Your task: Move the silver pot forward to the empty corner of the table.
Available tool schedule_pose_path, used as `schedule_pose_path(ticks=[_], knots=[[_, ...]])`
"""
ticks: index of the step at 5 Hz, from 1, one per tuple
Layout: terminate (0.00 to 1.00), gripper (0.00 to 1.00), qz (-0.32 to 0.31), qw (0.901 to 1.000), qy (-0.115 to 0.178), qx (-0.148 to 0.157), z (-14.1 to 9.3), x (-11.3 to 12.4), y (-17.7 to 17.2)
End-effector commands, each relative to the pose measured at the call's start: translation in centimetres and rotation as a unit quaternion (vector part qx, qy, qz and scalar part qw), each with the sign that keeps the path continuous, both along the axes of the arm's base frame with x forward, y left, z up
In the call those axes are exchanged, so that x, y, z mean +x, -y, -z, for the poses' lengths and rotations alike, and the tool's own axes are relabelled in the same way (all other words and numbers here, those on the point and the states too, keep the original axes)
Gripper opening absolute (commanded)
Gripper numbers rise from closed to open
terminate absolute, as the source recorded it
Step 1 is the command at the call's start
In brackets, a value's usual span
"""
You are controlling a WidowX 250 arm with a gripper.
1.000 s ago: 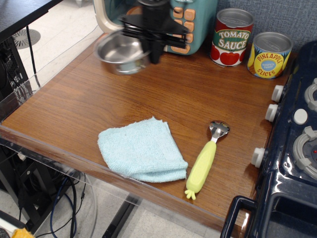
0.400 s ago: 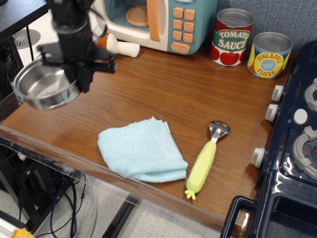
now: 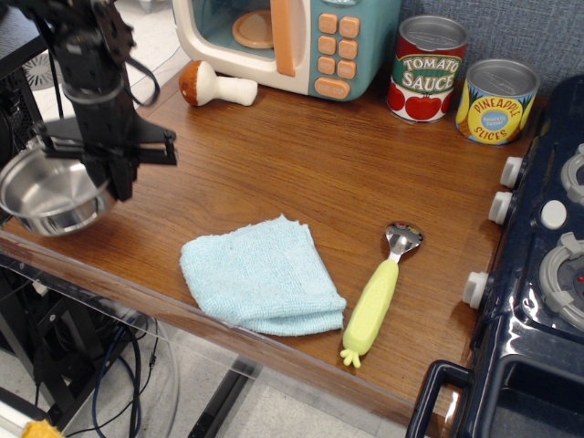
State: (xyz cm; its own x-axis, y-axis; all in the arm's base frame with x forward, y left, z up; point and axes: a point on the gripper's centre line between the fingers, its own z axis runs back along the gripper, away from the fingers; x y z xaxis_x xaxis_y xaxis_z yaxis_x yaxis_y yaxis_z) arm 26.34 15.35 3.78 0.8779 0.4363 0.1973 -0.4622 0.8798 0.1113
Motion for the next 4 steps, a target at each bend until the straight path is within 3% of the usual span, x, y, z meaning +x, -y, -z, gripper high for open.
schedule_pose_path(ticks=[1,3,4], knots=[[0.00,0.00,0.002,0.9999,0.010,0.014,0.30,0.62,-0.05],[0.00,0.00,0.007,0.9999,0.005,0.013,0.72,0.71,0.21],[0.00,1.00,-0.001,0.9999,0.001,0.015,0.50,0.60,0.23]])
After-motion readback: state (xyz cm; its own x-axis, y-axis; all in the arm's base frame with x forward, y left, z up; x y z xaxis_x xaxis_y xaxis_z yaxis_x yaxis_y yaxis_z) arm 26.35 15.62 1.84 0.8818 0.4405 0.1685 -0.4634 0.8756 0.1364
